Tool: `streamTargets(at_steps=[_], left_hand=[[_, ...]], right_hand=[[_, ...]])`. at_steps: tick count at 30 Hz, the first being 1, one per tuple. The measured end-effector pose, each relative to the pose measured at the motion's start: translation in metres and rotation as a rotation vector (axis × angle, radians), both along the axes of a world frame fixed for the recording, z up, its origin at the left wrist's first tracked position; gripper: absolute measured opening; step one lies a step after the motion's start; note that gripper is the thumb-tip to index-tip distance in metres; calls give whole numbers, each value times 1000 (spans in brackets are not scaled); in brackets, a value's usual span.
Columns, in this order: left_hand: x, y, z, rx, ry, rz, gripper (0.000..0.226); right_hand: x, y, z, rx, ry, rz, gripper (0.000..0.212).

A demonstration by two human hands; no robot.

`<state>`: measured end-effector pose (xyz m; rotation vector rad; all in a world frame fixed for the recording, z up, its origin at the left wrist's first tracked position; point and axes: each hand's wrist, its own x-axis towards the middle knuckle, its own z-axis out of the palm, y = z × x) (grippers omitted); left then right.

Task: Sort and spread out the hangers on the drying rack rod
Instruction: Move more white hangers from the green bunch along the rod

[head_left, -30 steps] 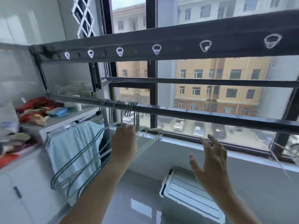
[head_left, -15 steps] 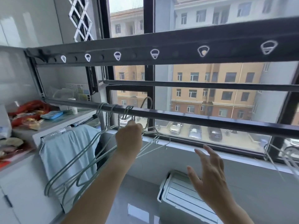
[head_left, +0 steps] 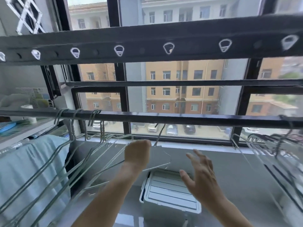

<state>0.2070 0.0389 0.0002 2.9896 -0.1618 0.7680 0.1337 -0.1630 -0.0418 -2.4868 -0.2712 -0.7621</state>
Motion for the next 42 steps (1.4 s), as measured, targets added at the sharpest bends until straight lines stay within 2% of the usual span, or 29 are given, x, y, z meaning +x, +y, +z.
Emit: streamTargets(at_steps=[11, 13, 17, 22, 27, 33, 38, 42], left_hand=[[-16, -47, 2, -340, -67, -531, 14], [-13, -51, -3, -433, -31, -580, 12], [-3, -54, -17, -554, 135, -708, 11], [-4, -66, -25, -566, 193, -899, 25], [-6, -95, -17, -527, 169, -973, 22], [-10, -140, 9, -545, 95, -1067, 23], [-18, -177, 27, -615, 68, -1021, 38], [-18, -193, 31, -584, 174, -943, 48]], right_hand=[[17, -47, 24, -30, 259, -99, 63], [12, -49, 24, -3, 339, -79, 55], [-4, -44, 20, 77, 359, -15, 15], [-25, -35, 22, 169, 421, 59, 38], [-40, -43, 31, 256, 330, 8, 24], [-54, -72, 64, 221, 215, -144, 30], [-53, -96, 95, 278, 145, -223, 31], [-39, -110, 104, 227, 197, -313, 32]])
